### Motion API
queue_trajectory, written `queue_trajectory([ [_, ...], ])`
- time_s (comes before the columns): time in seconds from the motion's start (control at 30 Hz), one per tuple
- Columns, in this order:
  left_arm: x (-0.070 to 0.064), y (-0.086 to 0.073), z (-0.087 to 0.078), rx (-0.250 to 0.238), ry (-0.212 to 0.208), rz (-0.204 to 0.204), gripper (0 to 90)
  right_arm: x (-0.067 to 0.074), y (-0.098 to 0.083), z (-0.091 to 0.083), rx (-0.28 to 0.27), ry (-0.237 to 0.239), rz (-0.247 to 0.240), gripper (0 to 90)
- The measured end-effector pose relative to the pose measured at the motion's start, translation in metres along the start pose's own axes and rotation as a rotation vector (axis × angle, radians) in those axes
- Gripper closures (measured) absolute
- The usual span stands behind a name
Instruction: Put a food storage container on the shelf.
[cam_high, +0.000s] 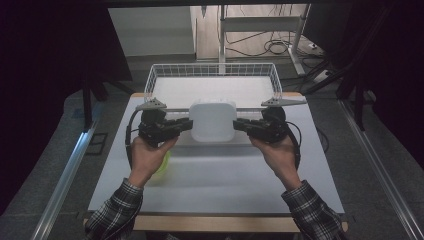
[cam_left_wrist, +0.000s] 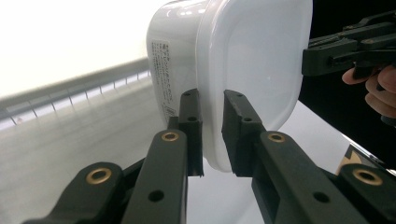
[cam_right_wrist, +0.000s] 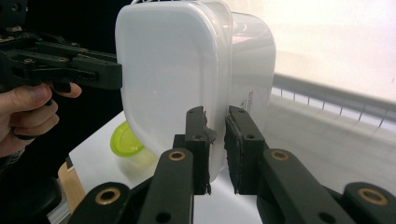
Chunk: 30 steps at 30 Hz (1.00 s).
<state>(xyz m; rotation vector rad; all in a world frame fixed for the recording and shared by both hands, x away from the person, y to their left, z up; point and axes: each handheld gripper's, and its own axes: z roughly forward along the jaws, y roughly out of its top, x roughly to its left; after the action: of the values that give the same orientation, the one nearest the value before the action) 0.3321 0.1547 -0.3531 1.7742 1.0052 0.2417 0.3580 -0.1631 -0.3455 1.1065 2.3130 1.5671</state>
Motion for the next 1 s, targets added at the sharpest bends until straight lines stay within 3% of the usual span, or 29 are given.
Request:
queue_trajectory([
  [0.47, 0.009, 0.037, -0.001, -0.023, 0.035, 0.020, 78.5, -0.006, 0.036, 0.004, -0.039, -0.013, -0.011, 79.7],
  [0.83, 0.021, 0.065, 0.005, -0.028, 0.051, 0.008, 78.4, -0.016, 0.062, 0.012, -0.053, -0.030, -0.003, 79.6],
  [1.0, 0.026, 0.070, 0.010, -0.026, 0.052, -0.004, 78.3, -0.023, 0.068, 0.017, -0.051, -0.030, 0.016, 79.4],
])
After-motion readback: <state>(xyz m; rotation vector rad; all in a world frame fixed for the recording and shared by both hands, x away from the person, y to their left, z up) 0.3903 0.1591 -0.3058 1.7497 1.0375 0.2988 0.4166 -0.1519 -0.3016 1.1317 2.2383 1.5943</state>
